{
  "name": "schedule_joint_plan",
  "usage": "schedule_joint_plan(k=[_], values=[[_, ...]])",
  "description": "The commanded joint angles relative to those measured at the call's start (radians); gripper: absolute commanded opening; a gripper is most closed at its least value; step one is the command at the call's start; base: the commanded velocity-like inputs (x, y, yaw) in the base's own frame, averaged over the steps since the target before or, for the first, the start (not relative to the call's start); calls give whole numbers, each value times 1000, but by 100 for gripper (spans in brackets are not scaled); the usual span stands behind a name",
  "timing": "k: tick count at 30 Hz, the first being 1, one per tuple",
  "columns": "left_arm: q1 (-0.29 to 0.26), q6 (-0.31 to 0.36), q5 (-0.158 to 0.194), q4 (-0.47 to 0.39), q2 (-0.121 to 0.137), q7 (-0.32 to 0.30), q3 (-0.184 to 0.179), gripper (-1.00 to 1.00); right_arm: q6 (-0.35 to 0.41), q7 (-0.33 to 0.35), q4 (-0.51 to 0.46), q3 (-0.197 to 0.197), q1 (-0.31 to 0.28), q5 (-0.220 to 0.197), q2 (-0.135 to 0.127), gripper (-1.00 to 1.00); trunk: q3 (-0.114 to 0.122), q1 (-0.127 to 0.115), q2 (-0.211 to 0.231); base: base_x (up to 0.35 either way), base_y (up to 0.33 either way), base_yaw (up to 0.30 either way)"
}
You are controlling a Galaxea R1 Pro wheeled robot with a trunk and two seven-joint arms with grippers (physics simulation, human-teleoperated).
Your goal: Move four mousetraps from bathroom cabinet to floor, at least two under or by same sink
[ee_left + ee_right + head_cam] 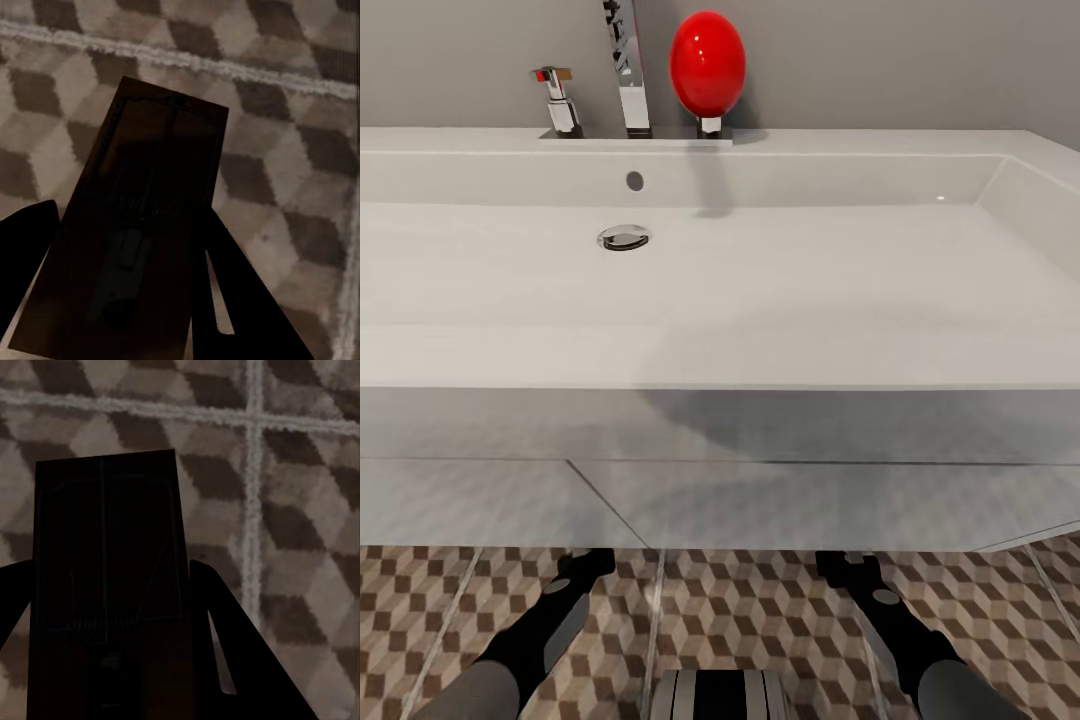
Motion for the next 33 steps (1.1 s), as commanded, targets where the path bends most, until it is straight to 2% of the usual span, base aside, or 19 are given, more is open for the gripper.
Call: schedule_joint_plan(k=[1, 9, 16, 33], values=[[-1, 0, 0, -1, 2, 8, -7, -100, -3, -1, 0, 2, -1, 1, 0, -100, -1, 0, 0, 0, 0, 0], [-3, -3, -14, 28, -3, 7, -3, -100, -2, 0, 0, 2, -1, 0, 0, -100, -1, 0, 0, 0, 0, 0], [-3, -5, -17, 98, -2, 6, -5, -100, -4, 1, -2, 3, -1, -1, 1, -100, -1, 0, 0, 0, 0, 0], [-3, -12, -15, 85, 1, 17, -3, -100, -4, 11, -38, 5, -5, -5, 1, -100, -1, 0, 0, 0, 0, 0]])
